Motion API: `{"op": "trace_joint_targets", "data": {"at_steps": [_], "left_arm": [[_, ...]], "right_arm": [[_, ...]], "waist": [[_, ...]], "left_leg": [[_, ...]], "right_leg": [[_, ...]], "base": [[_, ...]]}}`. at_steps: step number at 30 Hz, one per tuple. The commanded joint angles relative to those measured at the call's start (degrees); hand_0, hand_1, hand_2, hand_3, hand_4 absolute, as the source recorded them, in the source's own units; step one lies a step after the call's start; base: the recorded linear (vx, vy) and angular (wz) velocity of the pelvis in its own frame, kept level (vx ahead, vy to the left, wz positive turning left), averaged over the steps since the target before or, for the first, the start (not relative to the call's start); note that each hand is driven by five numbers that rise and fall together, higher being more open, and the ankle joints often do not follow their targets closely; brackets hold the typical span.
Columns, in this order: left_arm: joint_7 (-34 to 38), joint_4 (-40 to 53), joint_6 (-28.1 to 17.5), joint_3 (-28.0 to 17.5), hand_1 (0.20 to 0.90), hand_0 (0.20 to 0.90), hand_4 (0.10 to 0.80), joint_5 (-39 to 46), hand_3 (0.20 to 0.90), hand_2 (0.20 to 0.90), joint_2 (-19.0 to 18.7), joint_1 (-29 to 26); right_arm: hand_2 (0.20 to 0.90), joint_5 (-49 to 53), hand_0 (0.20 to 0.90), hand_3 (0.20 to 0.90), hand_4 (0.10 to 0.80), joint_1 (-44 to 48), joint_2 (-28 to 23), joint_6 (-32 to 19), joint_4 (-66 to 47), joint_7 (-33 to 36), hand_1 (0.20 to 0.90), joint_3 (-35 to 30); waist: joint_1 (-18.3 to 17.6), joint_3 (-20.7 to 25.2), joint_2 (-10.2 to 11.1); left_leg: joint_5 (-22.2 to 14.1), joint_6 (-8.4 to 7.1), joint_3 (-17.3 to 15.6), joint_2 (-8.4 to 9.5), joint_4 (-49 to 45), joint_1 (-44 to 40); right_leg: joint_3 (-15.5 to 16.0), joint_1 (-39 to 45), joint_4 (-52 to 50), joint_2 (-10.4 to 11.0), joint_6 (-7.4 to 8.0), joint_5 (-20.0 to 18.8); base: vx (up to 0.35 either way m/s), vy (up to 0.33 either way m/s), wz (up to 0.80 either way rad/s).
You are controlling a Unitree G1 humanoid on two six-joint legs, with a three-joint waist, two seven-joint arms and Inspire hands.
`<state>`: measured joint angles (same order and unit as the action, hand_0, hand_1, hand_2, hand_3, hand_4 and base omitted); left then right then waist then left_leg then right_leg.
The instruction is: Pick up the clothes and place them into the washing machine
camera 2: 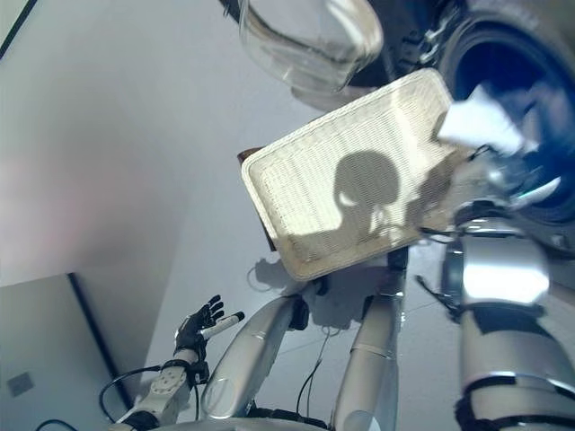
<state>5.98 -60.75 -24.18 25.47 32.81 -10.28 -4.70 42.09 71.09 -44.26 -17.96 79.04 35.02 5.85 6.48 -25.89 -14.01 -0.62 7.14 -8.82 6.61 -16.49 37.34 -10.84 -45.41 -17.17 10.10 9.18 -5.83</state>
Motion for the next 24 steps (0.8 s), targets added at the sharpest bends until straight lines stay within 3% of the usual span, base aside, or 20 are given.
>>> {"op": "trace_joint_targets", "data": {"at_steps": [1,3,4,8,14,18,24], "left_arm": [[0.81,-3.03,-0.59,1.64,0.9,0.9,0.8,1.27,0.9,0.9,0.85,4.91],[0.73,-2.96,-0.55,1.69,0.9,0.9,0.8,1.77,0.9,0.9,1.17,4.75],[0.61,-2.66,-0.57,1.95,0.9,0.9,0.8,2.39,0.9,0.9,1.68,4.38],[0.55,-3.43,-0.61,1.79,0.9,0.9,0.8,2.39,0.9,0.9,1.42,3.74],[1.02,-2.47,-1.48,1.36,0.9,0.9,0.8,1.2,0.9,0.9,0.24,4.53],[1.13,-1.75,-1.4,1.62,0.9,0.9,0.8,-0.27,0.9,0.9,-0.14,5.49],[1.19,1.45,-1.6,2.35,0.9,0.9,0.8,0.29,0.9,0.9,-0.4,6.18]], "right_arm": [[0.2,-5.26,0.2,0.2,0.3,7.79,-8.73,-6.8,-7.27,-1.76,0.2,8.39],[0.2,-5.16,0.2,0.2,0.3,6.37,-6.91,-6.69,-7.0,-1.79,0.2,7.38],[0.2,-4.96,0.2,0.2,0.3,4.25,-3.45,-6.62,-6.81,-2.39,0.2,6.35],[0.2,-4.72,0.2,0.2,0.3,2.8,-1.81,-6.6,-6.89,-2.17,0.2,4.36],[0.2,-5.25,0.2,0.2,0.3,2.18,-7.21,-8.74,-10.63,2.31,0.2,-0.07],[0.2,-5.92,0.2,0.2,0.3,3.46,-13.08,-8.84,-9.48,4.06,0.2,0.19],[0.2,-5.98,0.2,0.2,0.3,7.31,-14.02,-7.95,-9.17,3.69,0.2,3.31]], "waist": [[-1.9,6.07,2.09],[-2.08,5.98,2.05],[-2.15,5.53,1.83],[-2.23,4.6,1.01],[-1.59,5.01,-1.55],[-0.8,6.28,-3.47],[-0.67,5.47,-6.62]], "left_leg": [[-1.18,-6.33,6.47,-4.6,-0.16,-2.74],[-1.08,-6.44,6.57,-4.62,0.17,-3.02],[-0.85,-6.55,6.59,-4.54,0.34,-3.1],[0.62,-7.41,8.18,-3.56,1.44,-3.5],[3.3,-8.49,10.0,-1.84,5.44,-4.82],[3.87,-8.57,10.32,-1.17,6.76,-5.26],[3.57,-7.95,8.84,-0.84,6.38,-4.12]], "right_leg": [[5.12,5.84,-3.25,-5.92,-5.71,6.29],[5.26,6.16,-2.94,-5.94,-5.7,6.31],[5.73,6.78,-2.63,-5.85,-5.79,6.22],[7.95,8.34,-2.03,-4.59,-5.98,6.36],[10.61,9.75,-1.47,-2.68,-6.0,6.93],[10.34,10.31,-1.08,-1.83,-5.8,7.18],[8.47,7.06,-2.99,-1.83,-5.85,7.5]], "base": [[0.02,0.016,-0.2],[0.001,0.013,-0.18],[-0.02,-0.011,-0.13],[-0.032,-0.053,0.13],[-0.01,-0.004,0.51],[0.031,0.059,0.18],[-0.015,0.074,-0.02]]}}
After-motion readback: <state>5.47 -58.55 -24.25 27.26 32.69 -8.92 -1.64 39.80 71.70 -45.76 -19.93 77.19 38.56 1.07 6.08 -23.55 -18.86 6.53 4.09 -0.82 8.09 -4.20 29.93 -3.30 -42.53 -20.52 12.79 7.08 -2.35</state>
